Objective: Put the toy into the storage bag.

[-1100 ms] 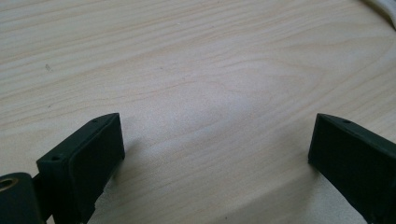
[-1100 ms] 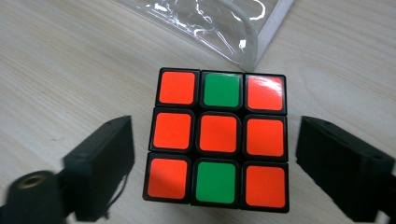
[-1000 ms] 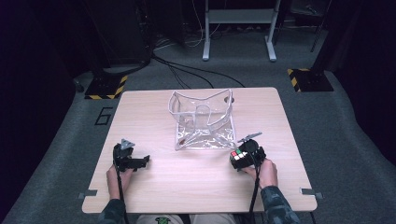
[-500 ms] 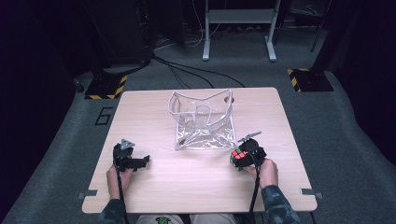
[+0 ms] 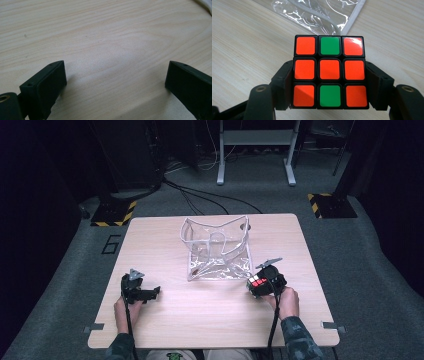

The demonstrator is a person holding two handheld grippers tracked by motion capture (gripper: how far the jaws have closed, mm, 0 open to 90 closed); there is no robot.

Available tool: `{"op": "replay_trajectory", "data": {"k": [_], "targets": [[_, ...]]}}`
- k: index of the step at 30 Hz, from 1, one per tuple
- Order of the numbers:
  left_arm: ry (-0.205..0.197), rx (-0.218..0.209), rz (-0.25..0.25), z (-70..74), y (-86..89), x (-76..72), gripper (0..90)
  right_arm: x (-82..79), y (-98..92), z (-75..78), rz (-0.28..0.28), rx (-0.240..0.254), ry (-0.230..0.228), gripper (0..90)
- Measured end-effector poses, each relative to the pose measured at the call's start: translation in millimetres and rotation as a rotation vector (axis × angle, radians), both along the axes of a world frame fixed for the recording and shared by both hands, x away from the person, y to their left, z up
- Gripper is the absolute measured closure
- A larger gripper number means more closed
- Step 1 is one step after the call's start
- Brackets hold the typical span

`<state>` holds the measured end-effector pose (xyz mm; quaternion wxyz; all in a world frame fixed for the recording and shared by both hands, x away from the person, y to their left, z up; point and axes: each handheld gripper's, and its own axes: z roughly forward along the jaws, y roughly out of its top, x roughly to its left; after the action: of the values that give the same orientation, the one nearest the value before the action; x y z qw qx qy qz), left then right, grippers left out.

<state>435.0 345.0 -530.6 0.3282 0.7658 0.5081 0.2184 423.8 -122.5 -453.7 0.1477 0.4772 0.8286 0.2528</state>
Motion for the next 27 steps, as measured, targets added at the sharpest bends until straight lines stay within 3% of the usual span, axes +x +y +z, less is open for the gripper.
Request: {"op": "replay_trajectory", "data": {"k": [18, 23, 27], "targets": [[-0.002, 0.001, 0.007, -0.1, 0.1, 0.1, 3.5, 5.7, 0.2, 26.4, 0.034, 0.001, -0.025, 33.3], [-0.001, -0.002, 0.01, -0.2, -0.1, 0.0, 3.5, 7.9, 2.8, 32.5, 0.037, 0.026, -0.008, 33.3], [-0.001, -0.001, 0.011, -0.1, -0.1, 0.0, 3.5, 8.9, 3.2, 35.4, 0.042, 0.013, -0.014, 33.3]]}}
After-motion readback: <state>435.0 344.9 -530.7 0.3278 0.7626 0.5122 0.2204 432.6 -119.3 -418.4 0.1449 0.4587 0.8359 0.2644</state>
